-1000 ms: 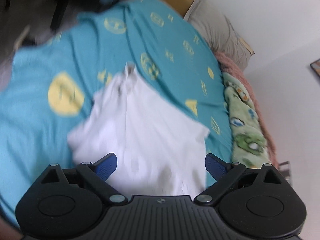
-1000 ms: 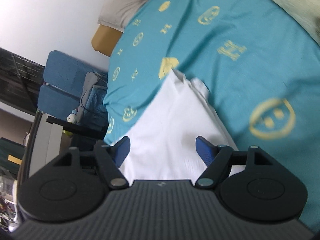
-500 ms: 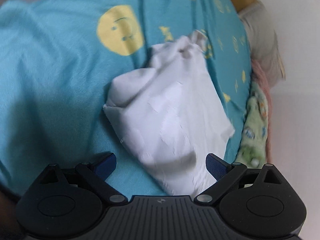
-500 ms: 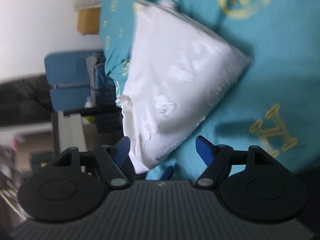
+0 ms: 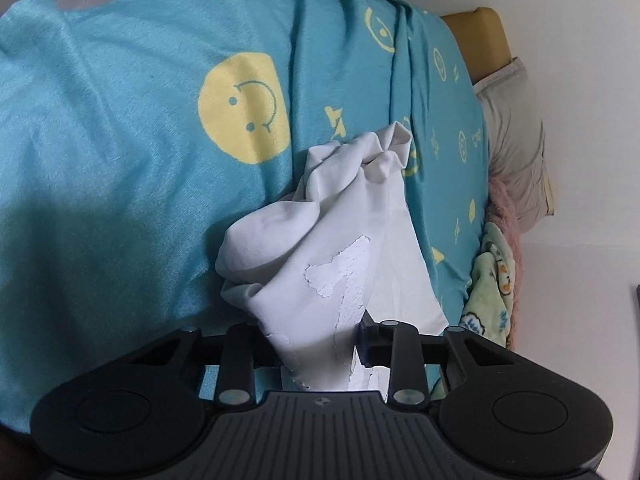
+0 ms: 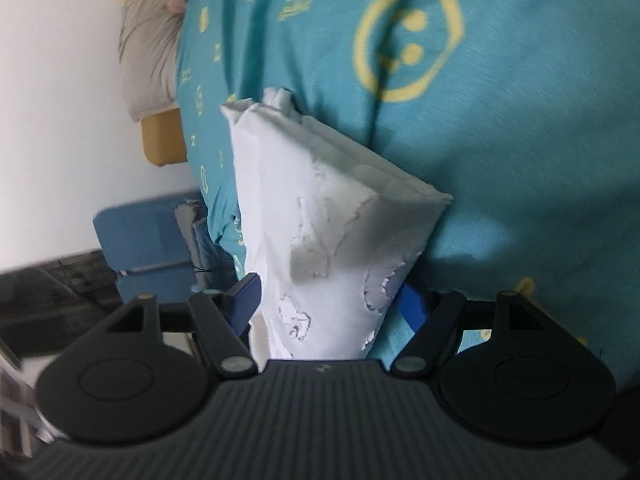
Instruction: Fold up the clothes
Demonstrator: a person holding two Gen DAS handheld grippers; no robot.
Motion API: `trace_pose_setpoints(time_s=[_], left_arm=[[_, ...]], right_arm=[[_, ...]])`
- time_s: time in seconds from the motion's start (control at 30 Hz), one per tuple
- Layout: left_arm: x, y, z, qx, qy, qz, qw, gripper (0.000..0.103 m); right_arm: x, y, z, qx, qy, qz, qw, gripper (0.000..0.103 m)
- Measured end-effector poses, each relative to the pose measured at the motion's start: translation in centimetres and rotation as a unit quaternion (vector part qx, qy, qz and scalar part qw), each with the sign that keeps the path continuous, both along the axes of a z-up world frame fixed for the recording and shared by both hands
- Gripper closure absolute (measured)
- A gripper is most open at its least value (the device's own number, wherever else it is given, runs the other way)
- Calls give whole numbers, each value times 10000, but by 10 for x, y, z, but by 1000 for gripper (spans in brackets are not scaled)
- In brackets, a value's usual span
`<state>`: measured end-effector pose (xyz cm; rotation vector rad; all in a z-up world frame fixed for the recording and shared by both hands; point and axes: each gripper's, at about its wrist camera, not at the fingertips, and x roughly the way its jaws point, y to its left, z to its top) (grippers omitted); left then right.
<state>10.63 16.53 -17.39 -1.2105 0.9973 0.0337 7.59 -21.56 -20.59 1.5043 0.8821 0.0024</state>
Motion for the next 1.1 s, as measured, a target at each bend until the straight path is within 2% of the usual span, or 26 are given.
trace_pose_setpoints(time_s=[0.17,0.43,0.63,0.73,0.87,1.03,1.07,1.1], left_arm=[[-5,-2,2,25,-35,30,10000,74],[-12,-1,7,111,-37,60,9999,71],[-16,-5,13,100,-115,143,9998,67],[-14,-9,17,266,-105,128,9995,62],[-12,-8,12,262,-37,178,9995,62],[-9,-9,15,377,-221,101,9990,71],[-8,-10,16,399,-258,86,9988,73],[-7,-10,17,422,-294,70,9986,75]], right_arm=[[1,-8,1,-347,-3,-11,9994,34],[1,-6,12,-913,-244,186,9953,55],[2,-7,22,-1051,-529,206,9928,56],[7,-2,27,-1175,-594,238,9910,56],[9,-1,25,-1175,-492,222,9916,56],[11,-7,10,-981,-326,104,9946,56],[12,-9,6,-924,-297,68,9952,58],[12,-10,2,-868,-268,33,9959,72]])
